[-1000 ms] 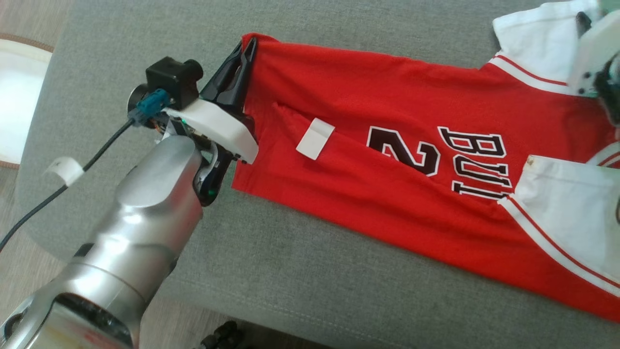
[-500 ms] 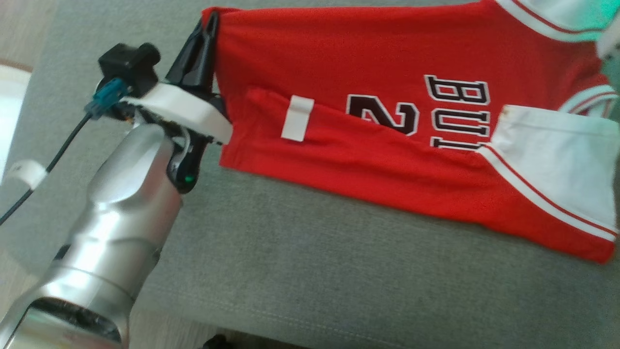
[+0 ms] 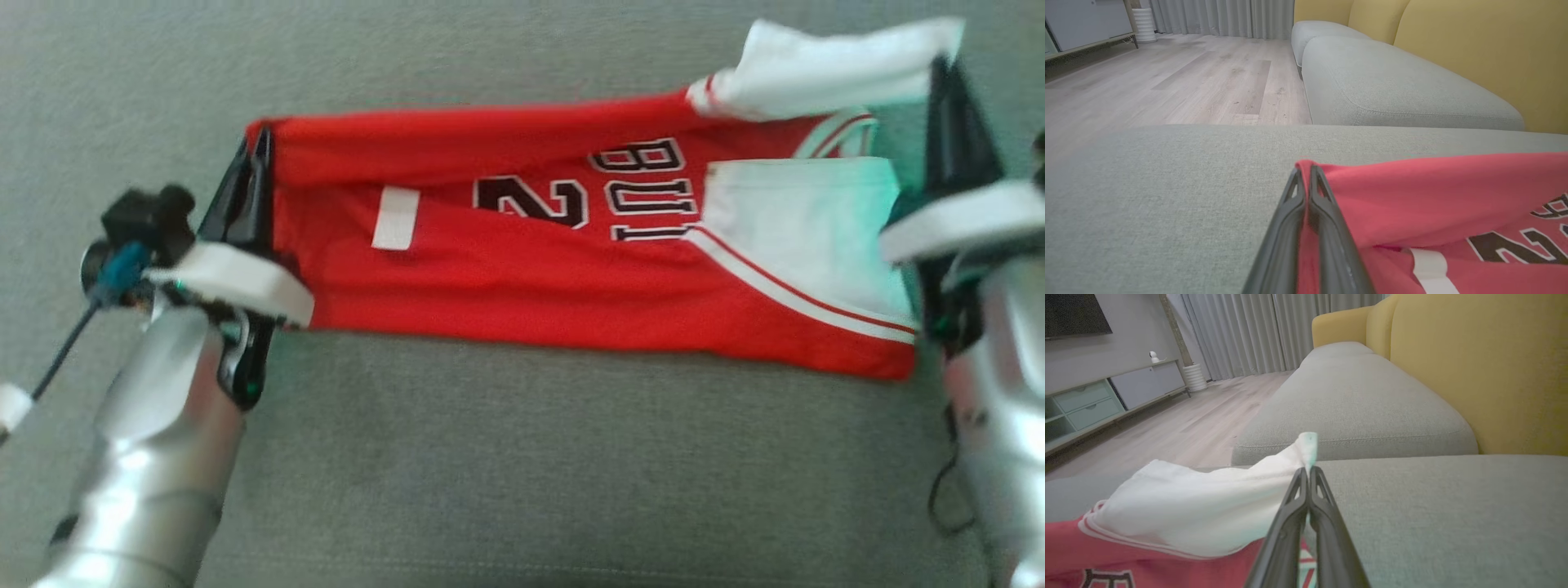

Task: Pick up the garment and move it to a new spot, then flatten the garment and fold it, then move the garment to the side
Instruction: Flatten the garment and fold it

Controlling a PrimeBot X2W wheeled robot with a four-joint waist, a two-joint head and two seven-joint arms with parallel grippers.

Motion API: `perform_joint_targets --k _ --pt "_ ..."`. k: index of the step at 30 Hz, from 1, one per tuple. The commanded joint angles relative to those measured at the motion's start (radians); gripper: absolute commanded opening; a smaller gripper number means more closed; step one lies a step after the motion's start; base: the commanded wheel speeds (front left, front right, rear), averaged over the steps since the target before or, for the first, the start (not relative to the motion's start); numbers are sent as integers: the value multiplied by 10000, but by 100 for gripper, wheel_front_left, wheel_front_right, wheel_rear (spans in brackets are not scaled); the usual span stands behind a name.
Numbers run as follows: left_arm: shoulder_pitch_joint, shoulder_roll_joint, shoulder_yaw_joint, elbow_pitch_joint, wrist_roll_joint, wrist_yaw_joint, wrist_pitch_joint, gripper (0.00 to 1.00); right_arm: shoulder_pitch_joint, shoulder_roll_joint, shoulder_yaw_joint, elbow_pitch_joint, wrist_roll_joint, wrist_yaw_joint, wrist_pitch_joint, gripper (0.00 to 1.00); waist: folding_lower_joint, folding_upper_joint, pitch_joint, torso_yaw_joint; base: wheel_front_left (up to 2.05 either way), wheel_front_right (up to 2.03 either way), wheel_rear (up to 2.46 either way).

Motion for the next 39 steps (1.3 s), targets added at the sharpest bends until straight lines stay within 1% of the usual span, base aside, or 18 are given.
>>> perform_joint_targets --k 1,6,7,10,11,12,14,15,16,17,21,23,28,29,36,39 --pt "217 410 649 -337 263 29 -95 0 477 150 292 -709 261 -7 -107 0 1 0 -205 -297 0 0 0" --pt "1021 170 1331 -367 779 26 -95 0 1914 439 204 -1498 870 -7 -107 0 1 0 -415 -484 0 0 0" --pt "1021 170 1331 -367 779 26 -95 0 1914 439 204 -1498 870 -7 -107 0 1 0 -415 -484 0 0 0" --pt "1441 25 1697 -329 1048 25 -95 1 2632 675 216 -1615 1023 -7 -108 0 1 0 -576 -534 0 0 0" --pt "1570 -18 1781 -271 1147 24 -95 14 2829 758 293 -1573 1053 -7 -108 0 1 0 -635 -565 0 0 0" --pt "1697 -85 1850 -227 1234 24 -95 30 2992 828 376 -1503 1089 -7 -108 0 1 0 -701 -582 0 0 0" --pt "1921 -217 2003 -118 1389 23 -95 46 3216 972 417 -1455 1138 -7 -108 0 1 0 -854 -611 0 0 0" --pt "2026 -285 2122 -82 1461 45 -95 62 3307 1039 397 -1414 1143 -7 -108 18 1 0 -936 -627 0 0 0" --pt "2143 -351 2218 -42 1562 89 -95 100 3382 1111 344 -1347 1151 -7 -108 77 1 0 -1019 -642 0 0 0" --pt "2271 -415 2296 2 1673 135 -95 100 3434 1182 272 -1298 1146 -7 -108 100 1 0 -1114 -659 0 0 0" --pt "2871 -668 2815 -299 2090 499 -95 100 3569 1344 -6 -1339 786 -7 -108 100 1 0 -1492 -709 0 0 0" --pt "3276 -802 3013 -579 2352 600 -95 100 3673 1441 -285 -1520 497 -7 -108 100 1 0 -1691 -720 0 0 0" --pt "4368 -1296 3635 -1626 2766 774 -95 100 4057 1694 -663 -1766 -294 -7 -108 100 1 0 -2206 -698 0 0 0" --pt "4829 -1480 3862 -2036 2859 833 -95 100 4267 1797 -784 -1747 -421 -7 -108 100 1 0 -2423 -670 0 0 0" --pt "6051 -1729 4000 -3053 3237 744 -95 100 4894 1933 -814 -1595 -749 -7 -108 100 1 0 -3063 -585 0 0 0" --pt "6348 -1748 4044 -3306 3324 730 -95 100 5031 1942 -743 -1461 -632 -7 -108 100 1 0 -3257 -577 0 0 0"
